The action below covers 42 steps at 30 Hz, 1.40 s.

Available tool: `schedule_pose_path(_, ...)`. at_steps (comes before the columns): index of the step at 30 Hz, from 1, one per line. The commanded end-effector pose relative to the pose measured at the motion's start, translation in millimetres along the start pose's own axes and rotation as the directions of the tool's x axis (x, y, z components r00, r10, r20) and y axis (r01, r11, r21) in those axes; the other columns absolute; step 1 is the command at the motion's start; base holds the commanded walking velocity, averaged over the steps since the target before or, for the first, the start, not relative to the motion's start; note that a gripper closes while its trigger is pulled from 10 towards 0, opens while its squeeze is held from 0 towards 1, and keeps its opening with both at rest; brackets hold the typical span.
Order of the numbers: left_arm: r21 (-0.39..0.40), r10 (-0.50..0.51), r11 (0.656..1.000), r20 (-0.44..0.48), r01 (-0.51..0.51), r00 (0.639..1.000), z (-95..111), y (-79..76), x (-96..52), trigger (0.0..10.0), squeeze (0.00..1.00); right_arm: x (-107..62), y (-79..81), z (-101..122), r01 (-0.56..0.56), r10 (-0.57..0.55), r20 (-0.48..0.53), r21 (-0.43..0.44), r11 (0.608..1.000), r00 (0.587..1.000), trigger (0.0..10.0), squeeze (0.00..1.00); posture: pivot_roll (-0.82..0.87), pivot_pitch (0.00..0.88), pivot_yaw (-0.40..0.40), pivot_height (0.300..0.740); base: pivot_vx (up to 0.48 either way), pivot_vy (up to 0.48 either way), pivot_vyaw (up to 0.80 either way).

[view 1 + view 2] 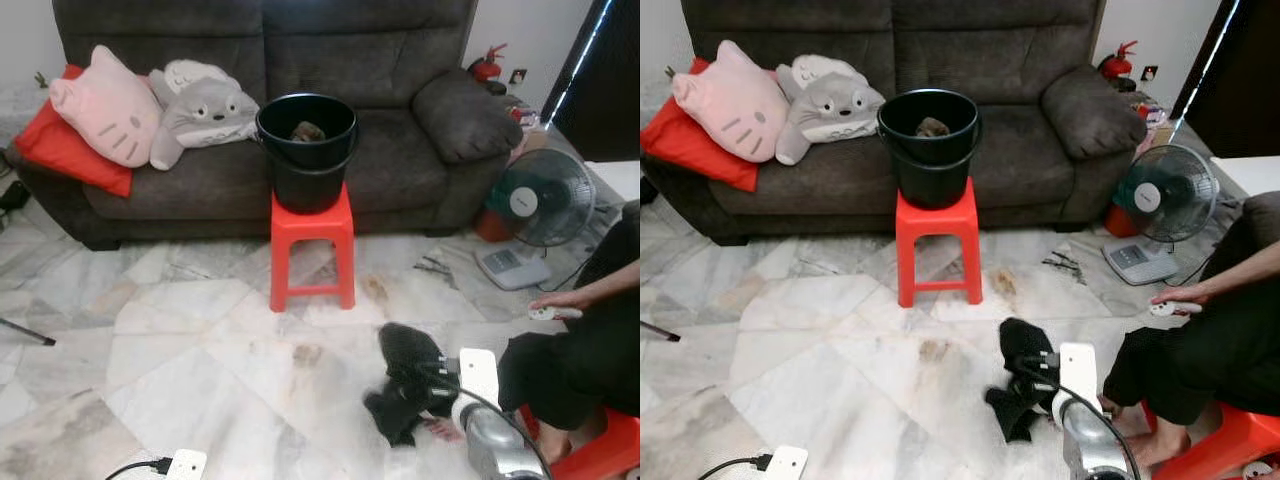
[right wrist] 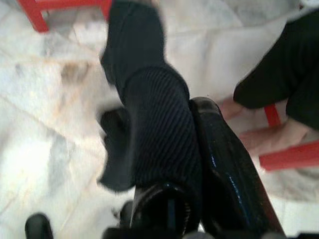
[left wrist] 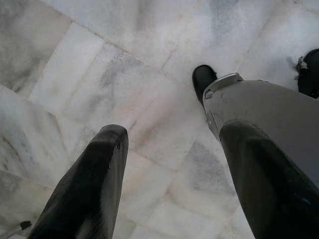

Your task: Hang hanger

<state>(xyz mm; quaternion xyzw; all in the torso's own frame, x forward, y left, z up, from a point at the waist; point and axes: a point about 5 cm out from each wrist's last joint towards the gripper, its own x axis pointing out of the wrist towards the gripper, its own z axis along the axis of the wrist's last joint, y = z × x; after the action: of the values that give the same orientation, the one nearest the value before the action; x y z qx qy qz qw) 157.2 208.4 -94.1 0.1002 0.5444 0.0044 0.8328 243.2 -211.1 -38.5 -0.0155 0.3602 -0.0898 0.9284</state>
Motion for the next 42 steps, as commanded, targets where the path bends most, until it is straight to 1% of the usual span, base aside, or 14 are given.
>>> schedule_pose_path(1, 0.013, 0.005, 1.000, -0.017, -0.005, 1.000, -4.3, 1.3, -0.2, 10.0, 0.00, -1.1, -3.8, -13.0, 0.024, -0.022, -0.043, 0.035, 0.999, 0.999, 10.0, 0.00, -0.10, 0.000, -0.015, 0.740, 0.000, 0.000, 0.00)
schedule_pose_path(5, 0.018, 0.005, 1.000, -0.016, -0.005, 1.000, -4.4, 1.4, -0.3, 10.0, 0.00, -8.9, -5.9, -49.4, 0.051, -0.043, -0.154, 0.052, 0.997, 0.987, 10.0, 0.00, -0.09, 0.000, -0.011, 0.740, 0.000, 0.000, 0.00)
schedule_pose_path(9, 0.022, 0.007, 1.000, -0.016, -0.006, 1.000, -4.7, 1.9, -0.3, 10.0, 0.00, -13.9, -8.2, -64.2, 0.086, -0.065, -0.181, 0.109, 0.990, 0.981, 10.0, 0.00, -0.09, 0.000, -0.007, 0.740, 0.000, 0.000, 0.00)
schedule_pose_path(14, 0.030, 0.004, 1.000, -0.017, -0.003, 1.000, -4.6, 2.2, -0.3, 10.0, 0.00, -19.9, -10.8, -79.9, 0.097, -0.074, -0.214, 0.098, 0.990, 0.974, 10.0, 0.00, -0.09, 0.000, -0.002, 0.740, 0.000, 0.000, 0.00)
schedule_pose_path(21, 0.030, 0.002, 1.000, -0.015, -0.001, 1.000, -3.9, 1.8, -0.3, 10.0, 0.00, -23.8, -16.1, -88.9, 0.104, -0.079, -0.232, 0.099, 0.990, 0.969, 10.0, 0.00, -0.09, 0.000, -0.007, 0.740, 0.000, 0.000, 0.00)
schedule_pose_path(26, 0.028, 0.002, 1.000, -0.015, -0.002, 1.000, -4.1, 1.5, -0.3, 10.0, 0.00, -23.3, -19.8, -85.8, 0.122, -0.097, -0.198, 0.115, 0.986, 0.975, 10.0, 0.00, -0.09, 0.000, -0.011, 0.740, 0.000, 0.000, 0.00)
schedule_pose_path(29, 0.023, 0.003, 1.000, -0.015, -0.003, 1.000, -4.2, 1.2, -0.3, 10.0, 0.00, -17.6, -25.9, -65.5, 0.145, -0.135, -0.089, 0.114, 0.983, 0.987, 10.0, 0.00, -0.08, 0.000, -0.012, 0.740, 0.000, 0.000, 0.00)
schedule_pose_path(31, 0.021, 0.005, 1.000, -0.015, -0.004, 1.000, -4.7, 1.7, -0.3, 10.0, 0.00, -13.1, -25.4, -44.7, 0.136, -0.138, 0.028, 0.072, 0.988, 0.990, 10.0, 0.00, -0.08, 0.000, -0.014, 0.740, 0.000, 0.000, 0.00)
schedule_pose_path(32, 0.023, 0.007, 1.000, -0.016, -0.007, 1.000, -5.0, 2.5, -0.4, 10.0, 0.00, -10.5, -22.5, -17.1, 0.115, -0.121, 0.193, 0.041, 0.993, 0.974, 10.0, 0.00, -0.09, 0.000, -0.012, 0.740, 0.000, 0.000, 0.00)
schedule_pose_path(34, 0.029, 0.009, 1.000, -0.016, -0.008, 1.000, -5.0, 3.6, -0.4, 10.0, 0.00, -12.1, -19.2, 8.0, 0.089, -0.108, 0.341, 0.072, 0.993, 0.934, 10.0, 0.00, -0.11, 0.000, -0.007, 0.740, 0.000, 0.000, 0.00)
schedule_pose_path(35, 0.035, 0.008, 0.999, -0.017, -0.007, 1.000, -5.1, 3.9, -0.4, 10.0, 0.00, -15.4, -16.0, 19.4, 0.068, -0.085, 0.417, 0.057, 0.996, 0.905, 10.0, 0.00, -0.11, 0.000, -0.005, 0.740, 0.000, 0.000, 0.00)
schedule_pose_path(37, 0.043, 0.005, 0.999, -0.018, -0.004, 1.000, -5.1, 4.1, -0.5, 10.0, 0.00, -23.4, -9.3, 33.9, 0.062, -0.050, 0.504, -0.007, 0.998, 0.862, 10.0, 0.00, -0.12, 0.000, -0.005, 0.740, 0.000, 0.000, 0.00)
schedule_pose_path(38, 0.046, 0.003, 0.999, -0.018, -0.002, 1.000, -5.1, 4.1, -0.5, 10.0, 0.00, -28.5, -5.4, 39.3, 0.054, -0.041, 0.537, -0.008, 0.999, 0.843, 10.0, 0.00, -0.12, 0.000, -0.004, 0.740, 0.000, 0.000, 0.00)
schedule_pose_path(42, 0.049, 0.000, 0.999, -0.016, 0.001, 1.000, -5.1, 3.9, -0.5, 10.0, 0.00, -39.6, 2.8, 43.7, 0.044, -0.035, 0.580, -0.002, 0.999, 0.814, 10.0, 0.00, -0.12, 0.000, -0.006, 0.740, 0.000, 0.000, 0.00)
